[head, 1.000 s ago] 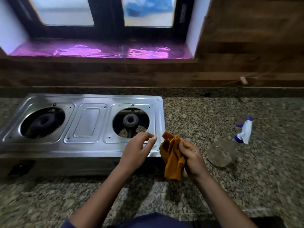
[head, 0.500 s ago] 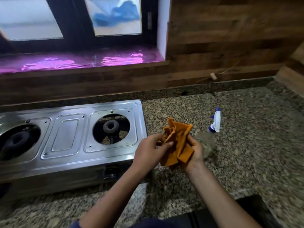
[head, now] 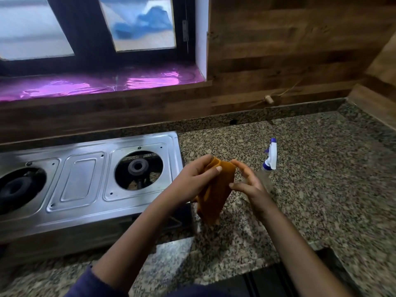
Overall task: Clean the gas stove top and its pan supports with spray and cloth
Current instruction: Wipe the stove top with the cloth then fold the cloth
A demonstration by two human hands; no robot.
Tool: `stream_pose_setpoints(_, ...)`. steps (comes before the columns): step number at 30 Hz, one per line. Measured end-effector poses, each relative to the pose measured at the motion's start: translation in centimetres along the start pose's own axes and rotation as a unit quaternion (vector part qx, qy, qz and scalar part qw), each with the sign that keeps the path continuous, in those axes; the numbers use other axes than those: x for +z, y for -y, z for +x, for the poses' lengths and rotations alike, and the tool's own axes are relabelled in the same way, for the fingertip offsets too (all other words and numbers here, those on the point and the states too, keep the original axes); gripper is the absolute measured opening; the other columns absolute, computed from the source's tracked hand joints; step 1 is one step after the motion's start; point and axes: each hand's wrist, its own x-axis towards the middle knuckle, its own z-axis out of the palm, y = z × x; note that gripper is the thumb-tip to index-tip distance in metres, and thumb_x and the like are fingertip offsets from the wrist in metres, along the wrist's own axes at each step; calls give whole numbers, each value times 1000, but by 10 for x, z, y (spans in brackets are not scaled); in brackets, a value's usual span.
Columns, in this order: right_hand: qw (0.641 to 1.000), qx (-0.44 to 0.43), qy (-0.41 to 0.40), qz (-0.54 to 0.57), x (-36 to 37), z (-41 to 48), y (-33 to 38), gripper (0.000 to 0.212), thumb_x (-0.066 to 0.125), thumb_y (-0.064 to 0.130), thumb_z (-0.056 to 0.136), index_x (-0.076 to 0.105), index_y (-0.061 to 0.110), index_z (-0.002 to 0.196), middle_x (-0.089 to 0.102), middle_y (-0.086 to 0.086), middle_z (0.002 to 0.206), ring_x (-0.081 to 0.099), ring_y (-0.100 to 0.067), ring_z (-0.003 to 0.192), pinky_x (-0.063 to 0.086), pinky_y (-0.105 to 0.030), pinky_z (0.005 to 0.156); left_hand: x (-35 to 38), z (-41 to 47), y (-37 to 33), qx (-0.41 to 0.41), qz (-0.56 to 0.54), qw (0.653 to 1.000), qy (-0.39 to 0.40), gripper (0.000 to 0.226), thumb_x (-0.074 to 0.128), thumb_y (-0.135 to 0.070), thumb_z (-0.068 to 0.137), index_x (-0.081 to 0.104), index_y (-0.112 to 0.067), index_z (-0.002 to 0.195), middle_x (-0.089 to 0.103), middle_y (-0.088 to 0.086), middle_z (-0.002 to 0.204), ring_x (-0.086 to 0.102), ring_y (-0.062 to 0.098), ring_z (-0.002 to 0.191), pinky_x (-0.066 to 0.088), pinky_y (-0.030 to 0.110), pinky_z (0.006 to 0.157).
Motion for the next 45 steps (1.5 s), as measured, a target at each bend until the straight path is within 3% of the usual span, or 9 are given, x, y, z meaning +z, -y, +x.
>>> stream_pose_setpoints(11, 994, 12, 56, 96, 0, 10, 26, 51, 69, 34, 76, 65, 14, 123, 69, -12, 119, 65, -22, 110, 48, -33, 89, -15, 10, -12, 26, 70, 996, 52, 7, 58, -30, 96, 60, -23, 94, 60, -4, 82, 57, 11, 78, 48, 40, 72)
stream_pose_setpoints(18, 994, -11, -19, 110, 10, 12, 24, 26, 76, 16, 70, 70, 14, 95, 71, -9, 94, 63, -25, 92, 49, -33, 83, -10, 6, -2, -21, 30, 999, -38, 18, 65, -33, 89, 71, -18, 81, 65, -2, 72, 61, 15, 70, 47, 34, 66)
stream_pose_setpoints(23, 979, -135, -98, 118, 12, 10, 29, 24, 65, -12, 81, 57, 11, 82, 69, -11, 114, 65, -19, 111, 53, -29, 88, -12, 5, 0, -52, 26, 982, -181, 13, 73, -28, 83, 76, -19, 74, 69, 3, 71, 64, 15, 66, 52, 38, 62)
stream_pose_setpoints(26, 968, -191, -115, 118, 11, 6, 37, 29, 54, -20, 84, 52, 8, 83, 71, -9, 98, 68, -22, 100, 55, -31, 85, -19, 6, -1, -42, 27, 974, -220, 6, 69, -19, 87, 74, -21, 89, 71, 10, 73, 63, 14, 60, 56, 40, 61)
stream_pose_setpoints(29, 958, -206, -156, 123, 8, 6, 49, 29, 52, -20, 85, 51, 9, 85, 66, 6, 76, 64, -9, 74, 53, -20, 68, -26, 8, 1, -51, 11, 968, -247, 41, 66, -11, 86, 47, -20, 121, 61, 6, 64, 62, 21, 57, 58, 45, 61)
stream_pose_setpoints(33, 951, -213, -177, 139, 3, 11, 63, 25, 59, -3, 80, 54, 17, 93, 66, 5, 79, 64, -10, 74, 53, -22, 69, -34, 14, 0, -69, 95, 975, -189, 25, 60, -14, 88, 65, -27, 109, 67, 2, 72, 67, 26, 69, 59, 47, 70)
stream_pose_setpoints(37, 943, -211, -203, 160, -4, 17, 75, 34, 52, -12, 91, 54, 18, 106, 70, 5, 84, 66, -12, 80, 55, -27, 75, -39, 16, -9, -78, 260, 956, -110, 13, 69, -21, 78, 78, -19, 87, 67, -14, 68, 63, 1, 66, 52, 22, 63)
stream_pose_setpoints(42, 928, -191, -291, 133, -16, 25, 83, 27, 64, -1, 89, 59, 16, 109, 71, 3, 90, 68, -12, 81, 56, -26, 70, -43, 16, -4, -35, 445, 894, -38, 25, 79, -43, 72, 60, -29, 66, 57, -3, 81, 53, 12, 81, 40, 29, 64)
stream_pose_setpoints(45, 932, -150, -325, 50, -15, 37, 85, 20, 71, 6, 85, 66, 21, 98, 72, -1, 90, 70, -11, 78, 55, -23, 66, -40, 22, -4, -46, 392, 919, 1, 35, 67, -45, 85, 48, -31, 60, 54, -5, 78, 54, 16, 85, 40, 31, 69)
